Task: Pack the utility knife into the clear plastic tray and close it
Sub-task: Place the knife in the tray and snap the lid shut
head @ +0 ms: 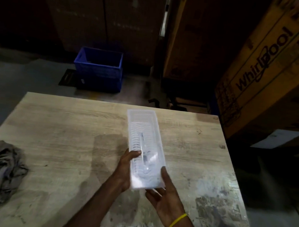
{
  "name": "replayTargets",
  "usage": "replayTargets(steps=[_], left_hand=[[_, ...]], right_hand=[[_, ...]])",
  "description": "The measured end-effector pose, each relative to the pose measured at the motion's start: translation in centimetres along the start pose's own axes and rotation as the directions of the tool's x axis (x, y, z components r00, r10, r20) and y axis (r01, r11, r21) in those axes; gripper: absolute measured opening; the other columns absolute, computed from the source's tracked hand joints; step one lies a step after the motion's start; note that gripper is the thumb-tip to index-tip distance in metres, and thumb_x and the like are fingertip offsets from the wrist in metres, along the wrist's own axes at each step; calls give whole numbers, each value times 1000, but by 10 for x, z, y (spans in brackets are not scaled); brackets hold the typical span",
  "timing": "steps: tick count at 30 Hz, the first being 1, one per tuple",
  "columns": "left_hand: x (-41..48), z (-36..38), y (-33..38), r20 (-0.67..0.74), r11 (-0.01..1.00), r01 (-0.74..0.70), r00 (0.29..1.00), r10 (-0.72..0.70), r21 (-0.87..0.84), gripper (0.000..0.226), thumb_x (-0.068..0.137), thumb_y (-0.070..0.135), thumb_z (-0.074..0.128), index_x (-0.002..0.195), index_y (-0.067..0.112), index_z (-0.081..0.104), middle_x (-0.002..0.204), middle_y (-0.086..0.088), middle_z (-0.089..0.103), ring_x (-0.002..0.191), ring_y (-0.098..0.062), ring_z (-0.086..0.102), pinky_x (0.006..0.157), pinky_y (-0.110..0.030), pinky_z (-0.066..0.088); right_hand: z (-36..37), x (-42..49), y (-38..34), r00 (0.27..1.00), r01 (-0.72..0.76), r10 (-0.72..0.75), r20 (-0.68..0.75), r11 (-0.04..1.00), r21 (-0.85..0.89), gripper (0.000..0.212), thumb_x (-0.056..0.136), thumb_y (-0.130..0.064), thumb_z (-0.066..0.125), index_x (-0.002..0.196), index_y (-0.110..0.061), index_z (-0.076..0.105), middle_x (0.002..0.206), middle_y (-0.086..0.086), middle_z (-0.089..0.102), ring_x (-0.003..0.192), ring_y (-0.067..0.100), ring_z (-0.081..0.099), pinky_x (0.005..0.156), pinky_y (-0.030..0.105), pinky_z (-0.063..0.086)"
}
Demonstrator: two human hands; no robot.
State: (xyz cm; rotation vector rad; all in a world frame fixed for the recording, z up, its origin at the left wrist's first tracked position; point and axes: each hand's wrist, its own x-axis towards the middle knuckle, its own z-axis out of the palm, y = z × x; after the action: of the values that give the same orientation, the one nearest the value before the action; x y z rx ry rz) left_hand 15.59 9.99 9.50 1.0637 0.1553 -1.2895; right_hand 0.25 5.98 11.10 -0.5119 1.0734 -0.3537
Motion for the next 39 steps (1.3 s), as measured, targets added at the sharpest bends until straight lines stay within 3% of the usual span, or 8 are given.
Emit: replayTargets(steps=[4,11,18,22,25,29,33,39], left_hand=[[-5,-33,17,152,953,277,944,-294,125,43,70,27,67,97,-6,75,87,-23,73,75,-37,72,78,-43,57],[-14,-65,13,99,851,379,893,-440,365,78,63,22,82,134,-2,59,137,-29,54,121,-45,50,114,-57,30],[-12,-71,-6,197,903,291,911,-363,316,72,77,18,73,144,5,49,151,-33,39,141,-55,28,117,-67,18],[-18,-55,3,243,905,248,908,-341,345,82,34,15,96,112,3,75,108,-26,73,96,-41,71,84,-43,59],[-23,-46,9,290,916,249,894,-342,314,72,23,13,97,92,2,81,93,-23,76,80,-34,75,69,-35,61],[-20,-65,11,147,867,285,917,-371,409,76,52,14,87,124,1,67,140,-39,48,115,-45,57,107,-56,42],[-29,-62,28,144,774,320,874,-464,546,71,57,14,86,125,2,68,129,-32,61,117,-43,58,111,-52,37],[-31,-59,39,102,669,351,836,-539,656,71,63,14,83,129,0,63,119,-24,62,109,-36,58,116,-51,30]], right_hand=[[-15,13,-33,987,40,-34,-159,999,35,97,57,-66,81,129,-5,55,120,12,66,101,27,66,81,35,51],[-5,43,-78,978,147,-159,-133,985,-91,80,79,-77,54,121,-10,65,102,12,71,89,28,68,74,37,54],[3,71,-64,935,150,-215,-282,961,-234,85,66,-89,53,94,-10,70,114,24,70,88,32,72,92,59,54],[1,77,-59,882,175,-280,-379,941,-289,77,77,-82,50,82,-8,71,93,18,75,85,34,70,89,54,56],[-4,79,-56,895,151,-239,-376,957,-249,69,71,-77,59,82,-10,71,94,16,75,89,36,71,89,53,57],[-16,80,-72,967,71,-121,-225,973,-220,69,58,-51,75,107,-3,72,94,17,71,85,36,68,79,47,56],[-18,71,-105,990,53,-116,-79,831,-553,62,62,-63,76,93,-10,74,90,7,70,78,27,68,72,36,53],[-6,72,-106,995,30,-100,-17,456,-889,110,46,-101,53,110,-14,73,109,11,74,98,30,71,100,50,52]])
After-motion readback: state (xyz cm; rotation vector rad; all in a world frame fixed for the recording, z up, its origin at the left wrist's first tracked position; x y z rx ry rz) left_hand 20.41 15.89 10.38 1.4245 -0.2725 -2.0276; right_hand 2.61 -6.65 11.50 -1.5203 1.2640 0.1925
